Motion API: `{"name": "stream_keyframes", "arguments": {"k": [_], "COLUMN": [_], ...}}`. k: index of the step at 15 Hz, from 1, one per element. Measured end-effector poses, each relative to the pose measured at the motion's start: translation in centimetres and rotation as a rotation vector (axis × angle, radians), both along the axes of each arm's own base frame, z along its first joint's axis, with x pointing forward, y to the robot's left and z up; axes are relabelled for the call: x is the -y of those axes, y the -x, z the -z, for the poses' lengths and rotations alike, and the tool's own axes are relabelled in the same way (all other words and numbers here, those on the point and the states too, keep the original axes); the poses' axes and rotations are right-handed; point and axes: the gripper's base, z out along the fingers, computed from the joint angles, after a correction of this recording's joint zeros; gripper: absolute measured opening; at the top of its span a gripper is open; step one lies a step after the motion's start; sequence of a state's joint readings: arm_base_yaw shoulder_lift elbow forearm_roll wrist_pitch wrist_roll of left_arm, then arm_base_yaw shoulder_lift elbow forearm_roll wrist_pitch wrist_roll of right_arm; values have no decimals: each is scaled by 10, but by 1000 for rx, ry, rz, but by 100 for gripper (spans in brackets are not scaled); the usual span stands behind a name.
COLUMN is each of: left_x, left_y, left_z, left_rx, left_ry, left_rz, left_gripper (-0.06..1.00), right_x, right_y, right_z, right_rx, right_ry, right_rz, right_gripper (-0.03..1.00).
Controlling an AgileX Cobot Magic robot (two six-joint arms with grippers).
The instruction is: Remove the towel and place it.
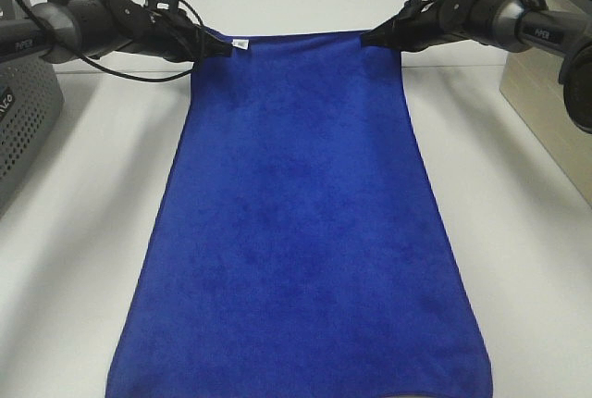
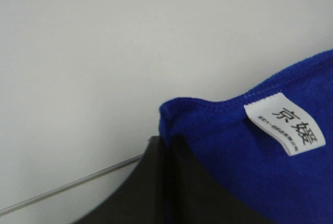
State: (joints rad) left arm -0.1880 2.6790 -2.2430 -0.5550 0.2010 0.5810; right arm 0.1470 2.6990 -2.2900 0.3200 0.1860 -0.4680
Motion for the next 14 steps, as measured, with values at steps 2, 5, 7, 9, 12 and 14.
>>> {"name": "stream_keyframes", "arguments": {"k": [2, 5, 7, 9, 12, 14], "left_x": [0, 0, -1, -1, -4, -4], "left_y": [0, 0, 0, 0, -1, -1], "left_z": [1, 2, 2, 4, 3, 3], "left_rx": [3, 3, 5, 9, 13, 13], "left_ry": [-11, -20, -22, -30, -37, -37], "left_rz": [2, 6, 6, 5, 2, 2], "left_gripper": [1, 1, 3, 13, 40, 52], "right_x": [0, -1, -1, 0, 4, 5], "right_y": [0, 0, 1, 2, 3, 6], "right_z": [1, 1, 2, 3, 6, 9], "right_rx": [-1, 1, -10, -30, -73, -120], "right_ry": [-1, -1, 0, 1, 5, 6], "right_rz": [1, 0, -3, -7, -13, -26], "right_gripper": [2, 2, 3, 10, 34, 53]}}
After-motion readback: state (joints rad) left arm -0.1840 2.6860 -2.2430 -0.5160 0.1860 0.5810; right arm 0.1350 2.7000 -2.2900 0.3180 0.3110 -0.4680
